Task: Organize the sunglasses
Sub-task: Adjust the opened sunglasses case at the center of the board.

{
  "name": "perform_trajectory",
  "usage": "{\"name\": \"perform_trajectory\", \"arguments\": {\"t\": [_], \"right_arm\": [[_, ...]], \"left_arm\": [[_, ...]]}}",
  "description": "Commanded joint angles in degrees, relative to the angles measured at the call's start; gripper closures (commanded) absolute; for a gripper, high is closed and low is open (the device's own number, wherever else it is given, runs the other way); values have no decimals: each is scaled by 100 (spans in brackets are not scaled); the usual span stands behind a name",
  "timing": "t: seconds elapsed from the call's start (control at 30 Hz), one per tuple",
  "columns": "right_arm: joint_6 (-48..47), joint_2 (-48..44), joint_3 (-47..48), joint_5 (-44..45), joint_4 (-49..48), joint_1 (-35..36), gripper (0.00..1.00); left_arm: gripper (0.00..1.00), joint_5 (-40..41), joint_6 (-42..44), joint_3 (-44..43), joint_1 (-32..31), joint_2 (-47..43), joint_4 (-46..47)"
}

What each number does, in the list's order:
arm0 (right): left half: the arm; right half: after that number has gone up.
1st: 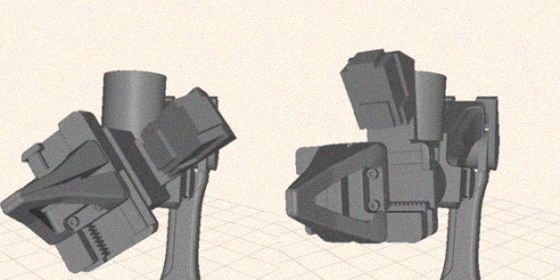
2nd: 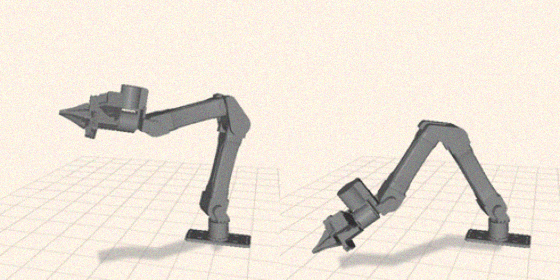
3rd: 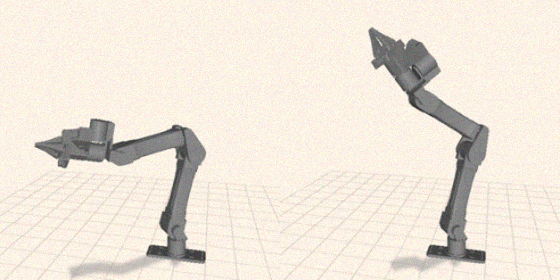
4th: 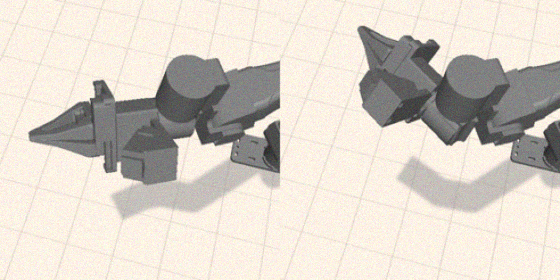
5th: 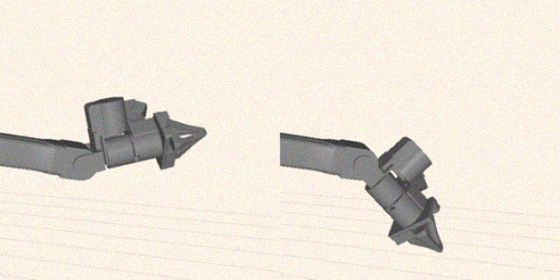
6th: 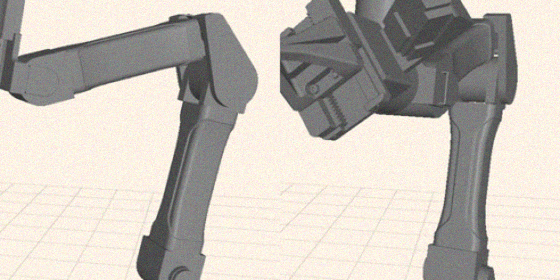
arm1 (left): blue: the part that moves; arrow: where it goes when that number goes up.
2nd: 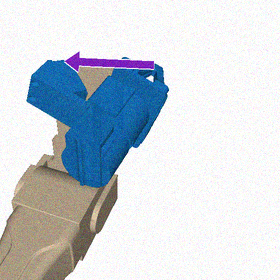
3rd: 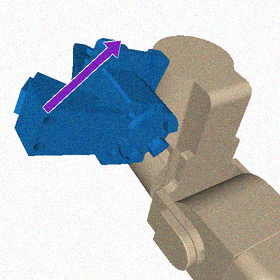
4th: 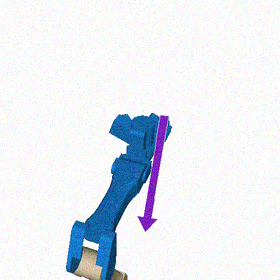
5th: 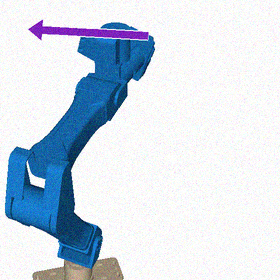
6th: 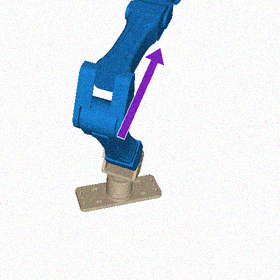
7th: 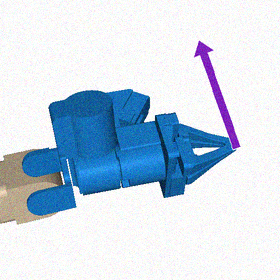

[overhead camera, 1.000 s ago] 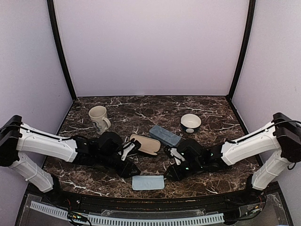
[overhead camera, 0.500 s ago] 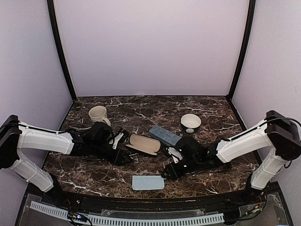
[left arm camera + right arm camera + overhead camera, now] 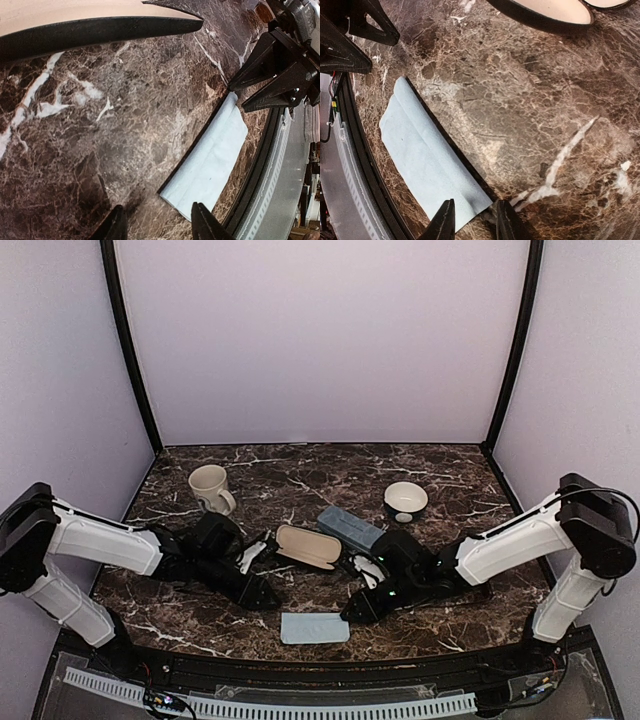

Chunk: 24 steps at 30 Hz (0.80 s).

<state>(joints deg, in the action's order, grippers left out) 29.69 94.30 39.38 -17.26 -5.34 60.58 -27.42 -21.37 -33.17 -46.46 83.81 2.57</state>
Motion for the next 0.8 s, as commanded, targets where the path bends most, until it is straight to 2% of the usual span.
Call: {"name": "perform_trajectory", "arguments": {"t": [0.0,0.23,0.5,0.6,0.67,0.77], "right_arm": [[-30,56,84,-23,-227,-54,71],[114,-13,200,130,-240,-322,68],[588,-219,349,103,-745,-757,55],[743,-71,546,98,-903,-844,50],[834,109,772,102,-866,-898,38],[934,375,1097,193,-758,-921,36]], "left_arm": [[56,240,-40,188,-26,-205,383],[54,1093,-336,-173,242,-324,250],[47,1162,-819,-202,1295,-712,707],[43,1100,-843,-338,1598,-461,936],[43,968,-843,-534,1694,-124,1056],[42,730,-872,-788,1713,443,1268]]}}
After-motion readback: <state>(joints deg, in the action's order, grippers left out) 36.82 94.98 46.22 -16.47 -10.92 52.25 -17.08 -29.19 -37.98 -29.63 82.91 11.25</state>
